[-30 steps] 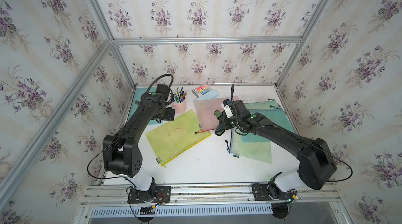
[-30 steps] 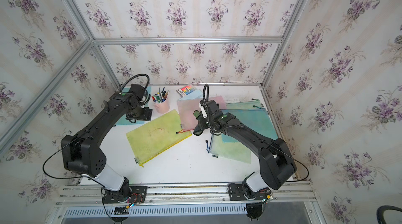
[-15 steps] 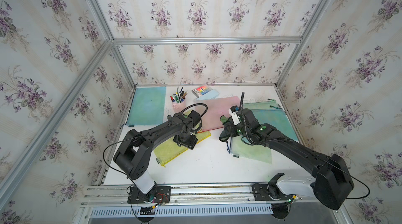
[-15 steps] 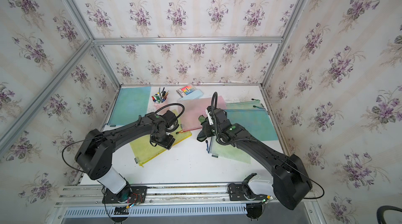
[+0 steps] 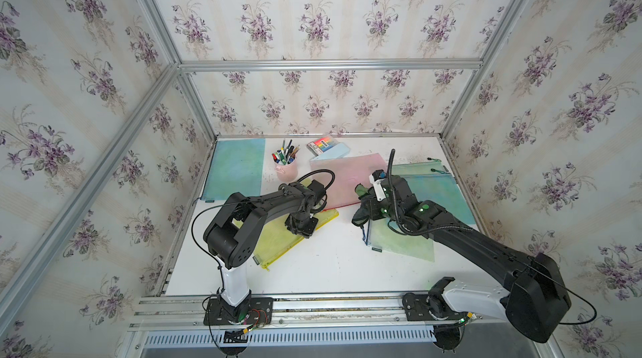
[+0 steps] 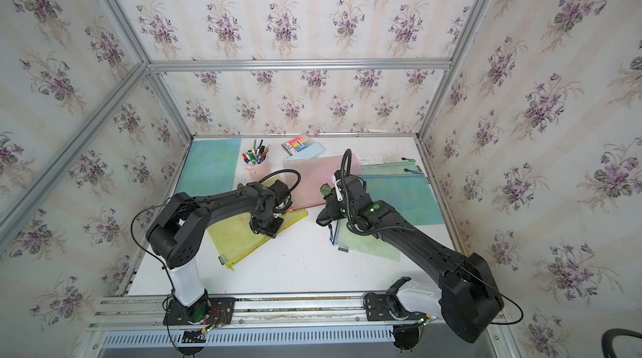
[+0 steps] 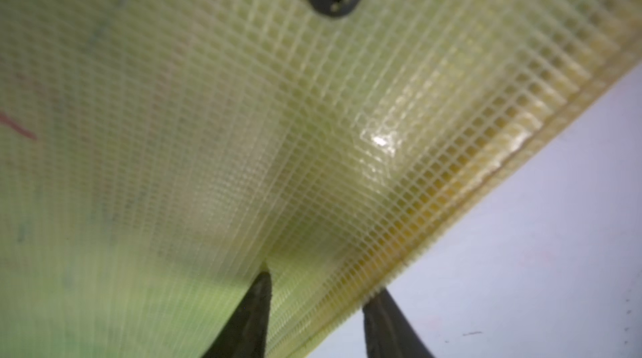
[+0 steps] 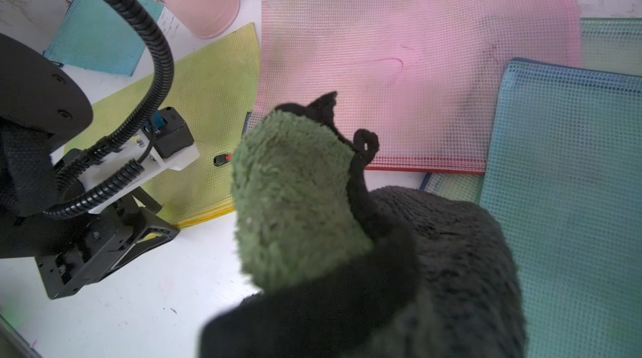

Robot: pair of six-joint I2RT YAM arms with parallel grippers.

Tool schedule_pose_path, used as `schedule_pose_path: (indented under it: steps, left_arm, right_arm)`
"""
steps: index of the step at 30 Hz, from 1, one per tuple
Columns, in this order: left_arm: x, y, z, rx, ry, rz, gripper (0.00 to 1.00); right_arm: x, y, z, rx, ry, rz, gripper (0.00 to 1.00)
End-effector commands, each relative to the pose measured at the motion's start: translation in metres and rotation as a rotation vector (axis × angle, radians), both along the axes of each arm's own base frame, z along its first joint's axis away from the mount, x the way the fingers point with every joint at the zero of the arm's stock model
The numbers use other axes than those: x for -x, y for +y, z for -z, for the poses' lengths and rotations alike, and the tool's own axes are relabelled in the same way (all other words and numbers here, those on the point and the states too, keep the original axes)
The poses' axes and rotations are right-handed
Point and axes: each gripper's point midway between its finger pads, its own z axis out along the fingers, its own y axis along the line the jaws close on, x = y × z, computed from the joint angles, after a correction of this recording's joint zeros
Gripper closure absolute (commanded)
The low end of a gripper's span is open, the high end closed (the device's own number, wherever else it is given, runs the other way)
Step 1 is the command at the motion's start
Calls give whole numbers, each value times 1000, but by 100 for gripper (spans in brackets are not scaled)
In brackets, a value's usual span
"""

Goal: Wipe the document bag
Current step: Adjust the document bag at the center of the board.

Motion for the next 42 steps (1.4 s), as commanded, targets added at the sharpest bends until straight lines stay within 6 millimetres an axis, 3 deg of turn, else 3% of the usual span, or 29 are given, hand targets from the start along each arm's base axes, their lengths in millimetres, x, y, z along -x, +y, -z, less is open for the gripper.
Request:
schedule_pose_path:
  steps: [1, 6, 11, 15, 17, 22, 27, 30, 32, 35, 39, 42]
  left_arm:
    - [13, 3, 15, -4, 52, -31, 74]
    - [35, 11, -3, -41, 72, -25, 94]
    - [61, 3, -72, -36, 53, 42, 100]
    - [76, -25, -142, 95, 26, 74, 100]
    - [77, -41, -171, 188, 0, 72, 100]
    - [80, -108, -235, 530, -20, 93, 100]
    - [67, -174, -301, 877, -74, 184, 100]
    - [59, -195, -327, 1005, -90, 212, 100]
    - [44, -194, -325, 1037, -108, 191, 100]
    - [1, -177, -296, 1112, -110, 47, 100]
    - [-50, -136, -219, 1132, -85, -175, 100]
    - [-63, -117, -150, 1093, 12, -281, 99]
  right_arm:
    - [-6, 1, -7, -15, -34, 12, 84]
    - [-7, 0, -8, -5, -50, 7, 84]
    - [-12, -4, -14, -2, -74, 17, 85]
    - [-26, -14, -21, -11, -79, 48, 85]
    - [-38, -27, -28, -21, -93, 87, 85]
    - [-60, -60, -46, -51, -105, 170, 85]
    - [-71, -85, -44, -22, -71, 237, 85]
    - [-71, -85, -44, -29, -62, 241, 85]
    - [-69, -84, -42, -42, -53, 241, 85]
    - [-66, -87, -35, -27, -29, 252, 85]
    - [-63, -94, -33, 15, -29, 266, 86]
    - [-62, -93, -32, 24, -23, 255, 86]
